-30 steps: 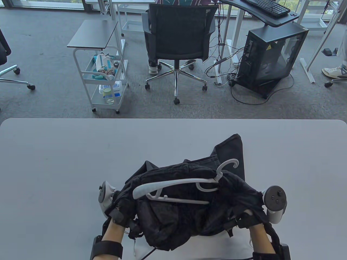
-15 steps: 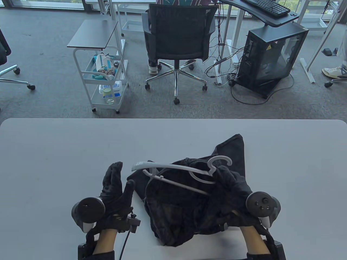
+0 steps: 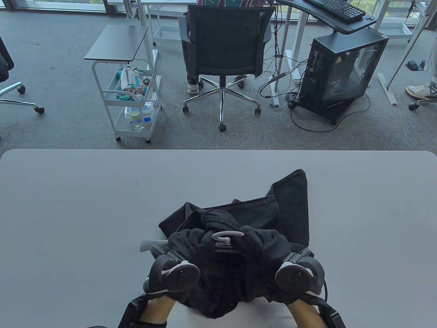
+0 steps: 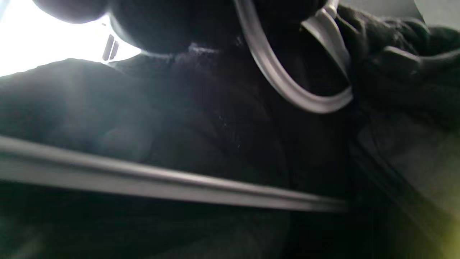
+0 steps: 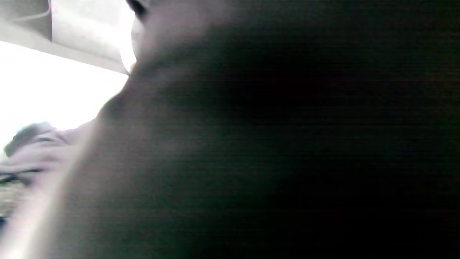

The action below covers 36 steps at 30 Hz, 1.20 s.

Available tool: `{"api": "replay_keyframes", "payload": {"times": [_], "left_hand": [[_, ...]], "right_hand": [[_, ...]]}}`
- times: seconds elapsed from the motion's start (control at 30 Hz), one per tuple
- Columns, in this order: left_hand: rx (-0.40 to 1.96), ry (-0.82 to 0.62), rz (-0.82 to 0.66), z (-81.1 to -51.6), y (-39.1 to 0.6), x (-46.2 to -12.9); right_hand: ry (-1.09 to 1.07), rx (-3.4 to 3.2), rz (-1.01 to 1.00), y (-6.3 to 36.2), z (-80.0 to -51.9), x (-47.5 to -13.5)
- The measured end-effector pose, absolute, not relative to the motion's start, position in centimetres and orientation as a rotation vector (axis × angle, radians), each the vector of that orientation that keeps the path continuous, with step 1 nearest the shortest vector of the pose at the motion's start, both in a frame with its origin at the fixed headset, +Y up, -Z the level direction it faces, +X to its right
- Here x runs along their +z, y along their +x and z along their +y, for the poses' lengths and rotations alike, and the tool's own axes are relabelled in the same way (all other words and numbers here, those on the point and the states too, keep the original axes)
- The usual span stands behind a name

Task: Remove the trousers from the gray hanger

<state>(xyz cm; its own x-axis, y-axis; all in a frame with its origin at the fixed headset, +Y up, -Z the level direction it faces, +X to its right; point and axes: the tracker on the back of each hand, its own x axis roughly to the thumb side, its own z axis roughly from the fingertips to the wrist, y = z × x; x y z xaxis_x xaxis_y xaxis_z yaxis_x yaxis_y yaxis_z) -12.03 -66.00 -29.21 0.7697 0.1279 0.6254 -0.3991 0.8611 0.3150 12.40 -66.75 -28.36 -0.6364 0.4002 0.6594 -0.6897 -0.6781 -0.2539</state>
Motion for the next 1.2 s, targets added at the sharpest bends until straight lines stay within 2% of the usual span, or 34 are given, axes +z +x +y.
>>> {"api": "replay_keyframes", "payload": {"times": [0.2,0.4,0.63,0.73,0.87,1.07,1.2], "left_hand": [[0.402,0.428,-0.501,-65.6,-15.2,-29.7],[0.495,0.437,-0.375,-65.1,-19.6,-30.0],[0.572,0.382,-0.274,-65.5,-22.5,-30.5],[0.666,0.345,-0.231,-66.1,-23.9,-30.9],[0.854,0.269,-0.141,-67.3,-25.8,-31.5],[1.168,0.191,0.082,-69.9,-28.5,-32.2],[1.305,0.111,0.250,-71.4,-29.7,-32.7]], "right_hand": [[0.624,2.282,-0.716,14.0,-67.0,-29.1],[0.433,2.282,-0.630,16.7,-68.1,-30.7],[0.303,2.347,-0.600,17.8,-69.2,-32.2],[0.198,2.353,-0.482,18.7,-69.9,-32.9],[0.181,2.228,-0.224,20.2,-70.5,-33.3],[0.098,1.966,-0.327,23.1,-69.7,-32.4],[0.044,1.937,-0.328,24.4,-70.1,-32.3]]}}
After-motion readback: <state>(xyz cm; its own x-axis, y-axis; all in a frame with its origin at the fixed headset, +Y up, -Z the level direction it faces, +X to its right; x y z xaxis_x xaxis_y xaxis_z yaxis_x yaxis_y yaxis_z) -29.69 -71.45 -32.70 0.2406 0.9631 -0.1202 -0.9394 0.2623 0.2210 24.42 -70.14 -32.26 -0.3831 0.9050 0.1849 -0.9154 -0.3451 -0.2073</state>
